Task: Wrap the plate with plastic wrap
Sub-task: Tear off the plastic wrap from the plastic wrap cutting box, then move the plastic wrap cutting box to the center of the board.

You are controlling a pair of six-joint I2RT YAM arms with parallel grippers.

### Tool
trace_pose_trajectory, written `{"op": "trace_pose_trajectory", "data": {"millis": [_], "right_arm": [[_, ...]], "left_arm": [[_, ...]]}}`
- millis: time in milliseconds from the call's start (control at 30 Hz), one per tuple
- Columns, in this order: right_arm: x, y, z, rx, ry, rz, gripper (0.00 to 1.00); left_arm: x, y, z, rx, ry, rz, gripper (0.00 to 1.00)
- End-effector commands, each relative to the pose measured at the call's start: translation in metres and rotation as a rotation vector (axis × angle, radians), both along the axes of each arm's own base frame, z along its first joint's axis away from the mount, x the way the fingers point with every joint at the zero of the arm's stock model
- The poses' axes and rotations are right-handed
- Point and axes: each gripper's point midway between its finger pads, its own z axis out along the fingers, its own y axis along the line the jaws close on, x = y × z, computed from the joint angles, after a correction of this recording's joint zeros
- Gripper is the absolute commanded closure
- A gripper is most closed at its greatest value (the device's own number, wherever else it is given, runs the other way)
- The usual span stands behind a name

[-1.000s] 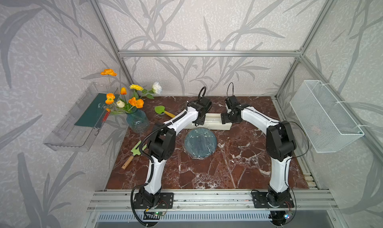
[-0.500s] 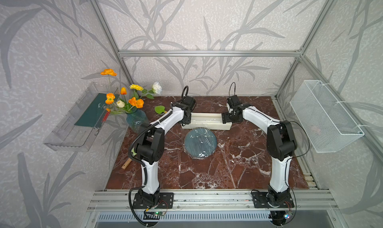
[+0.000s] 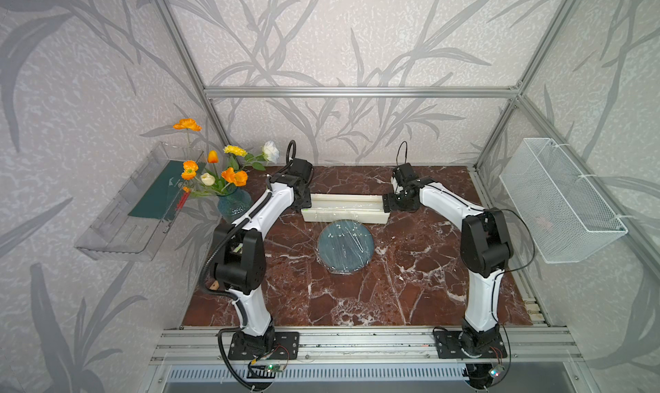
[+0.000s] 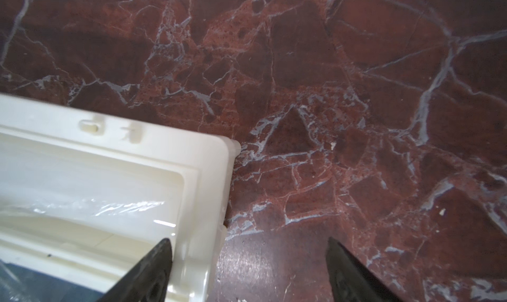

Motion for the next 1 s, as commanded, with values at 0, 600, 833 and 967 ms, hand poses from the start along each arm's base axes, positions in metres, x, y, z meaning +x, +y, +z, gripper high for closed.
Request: {"op": "trace_pose_trajectory", "data": {"millis": [0, 600, 833, 967], "right_arm": [[-0.036, 0.024, 0.026, 0.202, 0.04, 0.095, 0.14], [0.011, 0.135, 0.003, 0.709, 0.07, 0.232, 0.18], [0.033, 0.137, 0.009, 0.745, 0.074, 0.263, 0.28], [0.005, 0.138, 0.011, 0.808, 0.093, 0.321, 0.42]], "left_arm": [[-0.022, -0.038, -0.003, -0.228, -0.011, -0.083, 0.34], [0.044, -0.064, -0.042, -0.333, -0.027, -0.149, 0.31], [0.067, -0.062, -0.035, -0.374, -0.036, -0.151, 0.32], [0.04, -0.067, -0.028, -0.433, -0.038, -0.179, 0.32]]}}
